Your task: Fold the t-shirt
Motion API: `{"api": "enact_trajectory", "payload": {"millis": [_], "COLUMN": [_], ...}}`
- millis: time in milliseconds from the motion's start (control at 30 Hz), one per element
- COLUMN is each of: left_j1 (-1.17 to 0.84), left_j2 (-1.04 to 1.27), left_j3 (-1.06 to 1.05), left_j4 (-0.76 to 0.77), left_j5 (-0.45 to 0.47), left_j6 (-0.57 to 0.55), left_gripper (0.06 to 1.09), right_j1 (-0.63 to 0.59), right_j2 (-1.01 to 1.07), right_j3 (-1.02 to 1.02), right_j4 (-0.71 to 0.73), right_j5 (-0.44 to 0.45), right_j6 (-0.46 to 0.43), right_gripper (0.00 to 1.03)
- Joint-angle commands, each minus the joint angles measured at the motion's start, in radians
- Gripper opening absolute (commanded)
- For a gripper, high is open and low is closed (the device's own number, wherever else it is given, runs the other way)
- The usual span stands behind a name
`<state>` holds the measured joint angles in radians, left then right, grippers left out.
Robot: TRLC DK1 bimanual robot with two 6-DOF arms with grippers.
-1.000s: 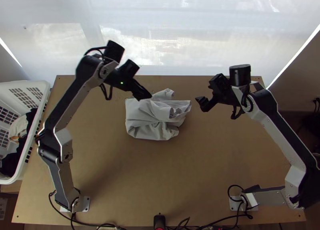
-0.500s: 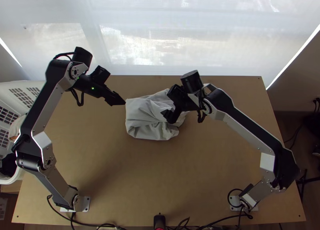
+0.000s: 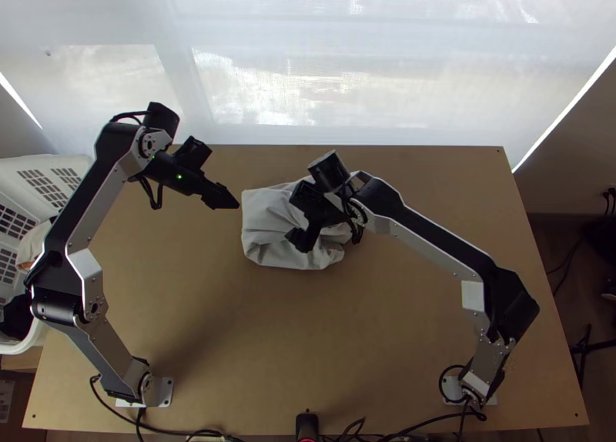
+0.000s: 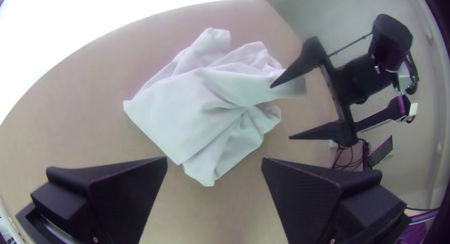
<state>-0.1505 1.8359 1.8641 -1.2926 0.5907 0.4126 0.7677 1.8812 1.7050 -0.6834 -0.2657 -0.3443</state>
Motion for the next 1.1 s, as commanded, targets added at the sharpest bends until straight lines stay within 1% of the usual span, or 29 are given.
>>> {"api": "enact_trajectory", "payload": {"millis": [0, 267, 367, 500, 600, 800, 900, 1067], "left_j1": [-0.023, -0.067, -0.073, -0.090, -0.109, -0.136, -0.144, -0.158], "left_j2": [0.042, 0.083, 0.095, 0.114, 0.135, 0.200, 0.230, 0.276], "left_j3": [-0.002, 0.027, 0.026, 0.026, 0.035, 0.115, 0.153, 0.159], "left_j4": [0.018, 0.019, 0.019, 0.024, 0.036, 0.041, 0.041, 0.047], "left_j5": [0.000, -0.003, -0.003, -0.005, -0.008, -0.009, -0.009, -0.009], "left_j6": [-0.006, -0.020, -0.020, -0.021, -0.024, -0.043, -0.051, -0.051], "left_gripper": [1.03, 1.03, 1.03, 1.03, 1.03, 1.03, 1.03, 1.03], "right_j1": [-0.090, -0.228, -0.266, -0.295, -0.301, -0.312, -0.318, -0.321], "right_j2": [0.076, 0.220, 0.282, 0.365, 0.384, 0.349, 0.286, 0.164], "right_j3": [-0.041, 0.076, 0.130, 0.206, 0.222, 0.209, 0.182, 0.128], "right_j4": [0.059, 0.071, 0.071, 0.070, 0.070, 0.068, 0.068, 0.068], "right_j5": [-0.007, -0.007, -0.007, -0.007, -0.007, -0.009, -0.009, -0.013], "right_j6": [-0.027, -0.067, -0.067, -0.062, -0.059, -0.045, -0.018, 0.036], "right_gripper": [0.98, 0.98, 0.98, 0.98, 0.98, 0.98, 0.98, 0.98]}}
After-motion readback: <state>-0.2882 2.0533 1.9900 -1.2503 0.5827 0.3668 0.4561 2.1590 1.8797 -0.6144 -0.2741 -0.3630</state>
